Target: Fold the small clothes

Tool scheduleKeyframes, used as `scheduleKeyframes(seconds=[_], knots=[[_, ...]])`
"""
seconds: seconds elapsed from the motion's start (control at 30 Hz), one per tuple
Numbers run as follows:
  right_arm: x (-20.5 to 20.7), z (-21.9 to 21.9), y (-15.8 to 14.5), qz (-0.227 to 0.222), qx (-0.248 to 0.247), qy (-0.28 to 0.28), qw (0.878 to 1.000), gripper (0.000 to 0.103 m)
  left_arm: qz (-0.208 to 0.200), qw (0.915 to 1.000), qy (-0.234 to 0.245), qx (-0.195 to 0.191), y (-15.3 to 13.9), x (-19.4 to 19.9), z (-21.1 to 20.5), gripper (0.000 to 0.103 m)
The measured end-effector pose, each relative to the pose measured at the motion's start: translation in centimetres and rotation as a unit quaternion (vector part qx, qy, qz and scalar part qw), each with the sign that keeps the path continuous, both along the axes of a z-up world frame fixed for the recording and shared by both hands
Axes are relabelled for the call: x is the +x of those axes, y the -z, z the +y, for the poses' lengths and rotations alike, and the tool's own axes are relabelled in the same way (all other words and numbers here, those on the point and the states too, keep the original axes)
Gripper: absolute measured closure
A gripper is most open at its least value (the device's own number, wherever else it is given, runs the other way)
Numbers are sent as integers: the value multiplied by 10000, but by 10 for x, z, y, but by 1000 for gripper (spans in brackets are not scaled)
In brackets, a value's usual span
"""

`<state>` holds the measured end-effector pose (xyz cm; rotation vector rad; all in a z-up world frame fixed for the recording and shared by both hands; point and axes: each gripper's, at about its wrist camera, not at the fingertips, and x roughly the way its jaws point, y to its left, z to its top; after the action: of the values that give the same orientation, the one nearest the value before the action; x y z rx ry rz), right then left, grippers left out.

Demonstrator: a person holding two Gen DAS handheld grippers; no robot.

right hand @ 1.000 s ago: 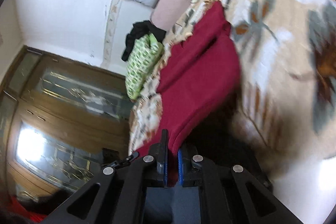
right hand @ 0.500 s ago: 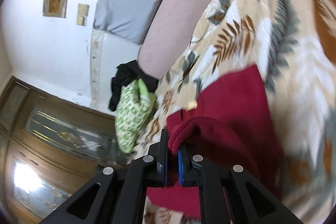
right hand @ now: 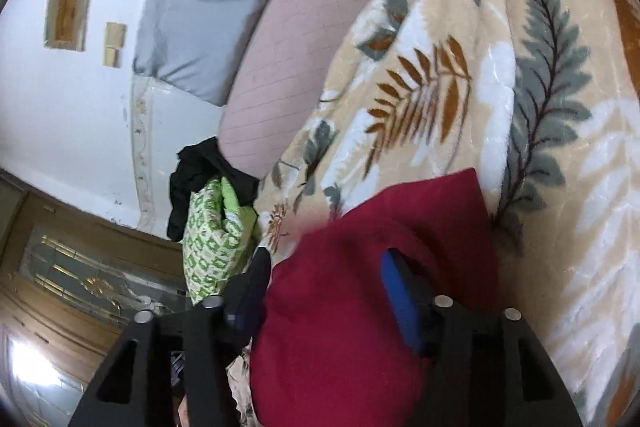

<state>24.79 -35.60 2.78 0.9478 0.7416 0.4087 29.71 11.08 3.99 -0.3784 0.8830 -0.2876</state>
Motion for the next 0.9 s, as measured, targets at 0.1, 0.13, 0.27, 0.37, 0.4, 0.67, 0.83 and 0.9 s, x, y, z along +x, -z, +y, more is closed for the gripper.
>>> scheduleKeyframes(seconds=[0.1,0.13,0.27,0.37,0.4,0.67,0.83,0.9], knots=[[-11,2,-23,-210,-933,-76,9954,46,-665,9965,-151,480,-25,-18,-5,56],[-15,5,-33,-264,-1562,-39,9874,46,-760,9953,-65,599,-28,-20,-14,56],[-13,45,-44,-138,-3316,-16,9433,50,-839,9877,417,1256,-18,-9,-73,56],[7,83,-36,-82,-3814,-143,9243,61,-778,9807,318,1766,-4,14,-100,56],[13,89,-32,-90,-3799,-196,9248,65,-814,9771,229,1951,0,20,-103,56],[73,92,42,358,-4563,-201,8889,68,-115,9895,-507,1346,74,60,-34,50],[74,91,48,201,-4593,-191,8879,64,-189,9842,-477,1696,78,63,-43,47],[74,90,48,202,-4537,-194,8907,63,-173,9844,-464,1686,77,64,-43,46]])
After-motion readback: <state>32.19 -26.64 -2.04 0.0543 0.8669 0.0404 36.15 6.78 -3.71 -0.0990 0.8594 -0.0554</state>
